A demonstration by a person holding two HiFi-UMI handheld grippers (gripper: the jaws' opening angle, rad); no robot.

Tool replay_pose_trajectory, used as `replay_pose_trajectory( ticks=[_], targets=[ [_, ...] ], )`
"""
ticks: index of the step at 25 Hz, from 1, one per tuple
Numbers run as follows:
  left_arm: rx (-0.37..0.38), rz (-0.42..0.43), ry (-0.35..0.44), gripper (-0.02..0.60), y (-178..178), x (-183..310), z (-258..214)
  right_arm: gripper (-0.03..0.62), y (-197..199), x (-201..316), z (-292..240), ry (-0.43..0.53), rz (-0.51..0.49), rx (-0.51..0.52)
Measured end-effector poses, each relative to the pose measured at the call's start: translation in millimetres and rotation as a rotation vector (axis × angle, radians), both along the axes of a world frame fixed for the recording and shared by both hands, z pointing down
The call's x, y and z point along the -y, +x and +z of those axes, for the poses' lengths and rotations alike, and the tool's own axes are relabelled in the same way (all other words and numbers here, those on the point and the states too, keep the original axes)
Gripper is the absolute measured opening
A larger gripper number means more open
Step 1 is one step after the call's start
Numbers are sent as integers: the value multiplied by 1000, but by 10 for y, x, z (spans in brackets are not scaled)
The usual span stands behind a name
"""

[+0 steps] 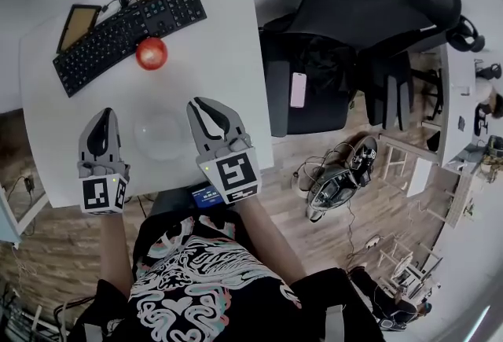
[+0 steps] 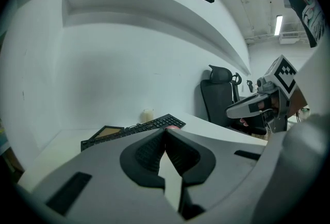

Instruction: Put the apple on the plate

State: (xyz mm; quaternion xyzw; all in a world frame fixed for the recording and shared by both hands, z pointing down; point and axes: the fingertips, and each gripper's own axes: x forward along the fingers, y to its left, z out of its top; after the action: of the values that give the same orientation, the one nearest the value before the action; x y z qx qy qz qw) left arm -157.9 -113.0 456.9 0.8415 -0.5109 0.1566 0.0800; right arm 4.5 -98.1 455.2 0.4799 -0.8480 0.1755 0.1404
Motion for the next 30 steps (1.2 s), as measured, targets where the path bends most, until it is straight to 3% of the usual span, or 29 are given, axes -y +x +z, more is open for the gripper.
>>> replay_pose_trajectory(
  ticks=[13, 18, 24, 30],
  targets=[
    [58, 4, -68, 15, 161, 250, 388, 35, -10, 435, 363, -65, -54, -10],
    [88, 26, -88, 17, 233, 353, 550, 135, -146, 626, 533, -96, -111, -13],
    [77, -23, -94, 17, 147, 440, 599, 236, -412, 863, 664, -135, -175, -21],
    [79, -26, -153, 53, 99, 458, 825, 270, -646, 1048, 773, -136, -209, -58]
  ],
)
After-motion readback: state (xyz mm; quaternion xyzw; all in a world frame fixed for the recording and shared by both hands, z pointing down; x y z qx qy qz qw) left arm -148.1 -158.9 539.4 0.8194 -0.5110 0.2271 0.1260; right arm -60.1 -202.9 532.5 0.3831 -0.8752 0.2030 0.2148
